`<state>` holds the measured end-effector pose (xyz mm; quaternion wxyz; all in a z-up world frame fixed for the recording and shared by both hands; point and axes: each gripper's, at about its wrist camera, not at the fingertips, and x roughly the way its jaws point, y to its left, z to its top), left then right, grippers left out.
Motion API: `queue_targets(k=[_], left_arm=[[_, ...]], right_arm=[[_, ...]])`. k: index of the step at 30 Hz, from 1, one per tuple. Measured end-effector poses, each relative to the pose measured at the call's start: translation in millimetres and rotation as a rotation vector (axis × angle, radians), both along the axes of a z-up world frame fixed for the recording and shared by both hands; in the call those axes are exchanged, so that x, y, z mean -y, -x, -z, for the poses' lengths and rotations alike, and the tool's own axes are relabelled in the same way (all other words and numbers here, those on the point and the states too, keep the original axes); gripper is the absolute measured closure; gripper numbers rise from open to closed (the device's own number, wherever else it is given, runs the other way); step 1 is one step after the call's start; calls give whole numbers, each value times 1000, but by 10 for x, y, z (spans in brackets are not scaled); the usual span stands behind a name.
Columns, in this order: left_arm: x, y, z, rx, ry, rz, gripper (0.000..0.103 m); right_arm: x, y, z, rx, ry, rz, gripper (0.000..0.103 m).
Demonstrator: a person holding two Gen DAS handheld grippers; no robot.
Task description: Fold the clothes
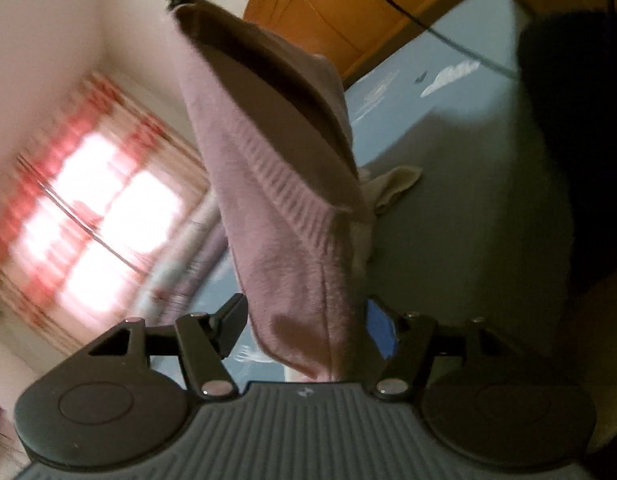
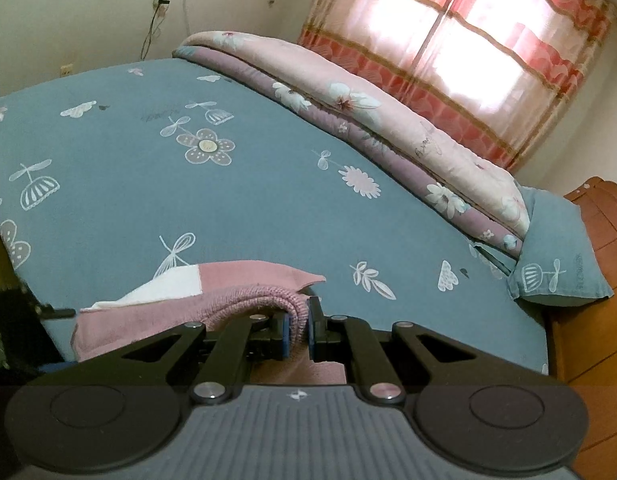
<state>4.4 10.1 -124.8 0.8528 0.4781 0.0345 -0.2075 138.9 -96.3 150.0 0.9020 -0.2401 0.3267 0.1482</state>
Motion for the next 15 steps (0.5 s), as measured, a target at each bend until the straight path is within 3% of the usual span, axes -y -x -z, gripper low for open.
queue_targets(k=[5,12,15], left_arm=[[152,-139,241,147,-38,-91,37],[-17,-257,33,121,116,-176,37],[-65,-341,-16,42,150,-103,37]], right_arm=[[5,16,-3,0,0,4,93],[116,-1,43,-12,0,35,93],[132,-7,80,-19,-2,41,93]])
